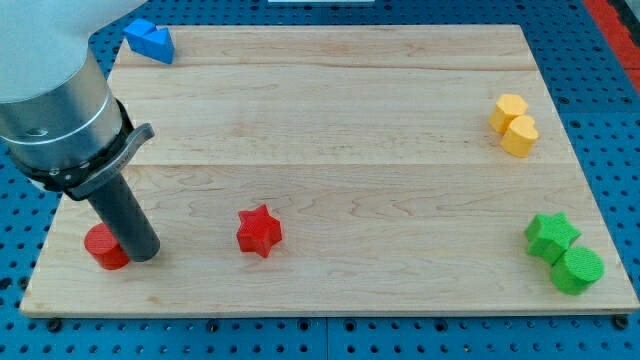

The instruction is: Move the red star towards the red circle

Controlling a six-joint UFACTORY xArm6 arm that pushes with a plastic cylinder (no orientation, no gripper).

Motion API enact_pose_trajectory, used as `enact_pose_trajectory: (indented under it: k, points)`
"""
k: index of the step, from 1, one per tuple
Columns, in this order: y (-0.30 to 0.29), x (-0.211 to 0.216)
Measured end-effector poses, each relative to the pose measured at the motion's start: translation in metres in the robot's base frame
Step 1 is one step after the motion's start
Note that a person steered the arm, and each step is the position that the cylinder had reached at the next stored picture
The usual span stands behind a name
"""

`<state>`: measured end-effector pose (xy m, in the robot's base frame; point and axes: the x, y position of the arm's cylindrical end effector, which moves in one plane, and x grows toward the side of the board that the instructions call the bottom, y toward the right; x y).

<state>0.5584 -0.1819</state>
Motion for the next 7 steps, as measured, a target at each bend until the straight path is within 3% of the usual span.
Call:
enact_pose_trajectory:
  k: [2, 4, 5, 6, 7]
  points:
    - [-0.039, 0.003]
    - [-0.03, -0.035]
    - [-0.046, -0.018]
    - [-0.034, -0.013]
    - [0.005, -0.051]
